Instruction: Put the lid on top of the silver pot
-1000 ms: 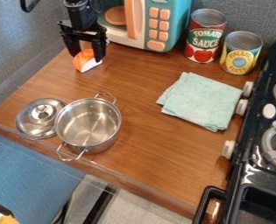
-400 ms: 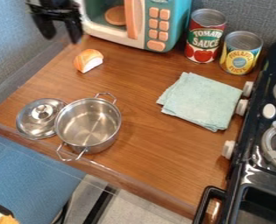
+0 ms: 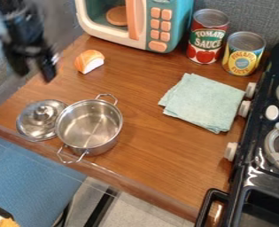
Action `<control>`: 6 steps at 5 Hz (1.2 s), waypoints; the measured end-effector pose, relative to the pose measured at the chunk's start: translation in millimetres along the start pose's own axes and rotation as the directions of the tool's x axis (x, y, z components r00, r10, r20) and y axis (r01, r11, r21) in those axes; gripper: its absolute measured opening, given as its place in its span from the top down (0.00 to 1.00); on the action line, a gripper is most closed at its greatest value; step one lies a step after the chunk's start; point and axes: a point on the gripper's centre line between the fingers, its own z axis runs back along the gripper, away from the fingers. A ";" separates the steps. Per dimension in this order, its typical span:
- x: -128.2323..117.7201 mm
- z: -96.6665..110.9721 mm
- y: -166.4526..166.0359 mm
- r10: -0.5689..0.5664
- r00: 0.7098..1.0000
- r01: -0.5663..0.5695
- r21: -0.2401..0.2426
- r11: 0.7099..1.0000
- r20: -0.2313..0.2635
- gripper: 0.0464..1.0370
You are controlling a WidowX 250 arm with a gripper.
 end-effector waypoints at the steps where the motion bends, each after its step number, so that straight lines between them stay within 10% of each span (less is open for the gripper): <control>1: -21.4 -11.3 -2.2 -0.011 1.000 0.011 0.005 1.000 -0.022 0.04; 6: -23.0 -36.2 -21.7 -0.022 0.999 0.024 0.064 0.998 -0.039 0.09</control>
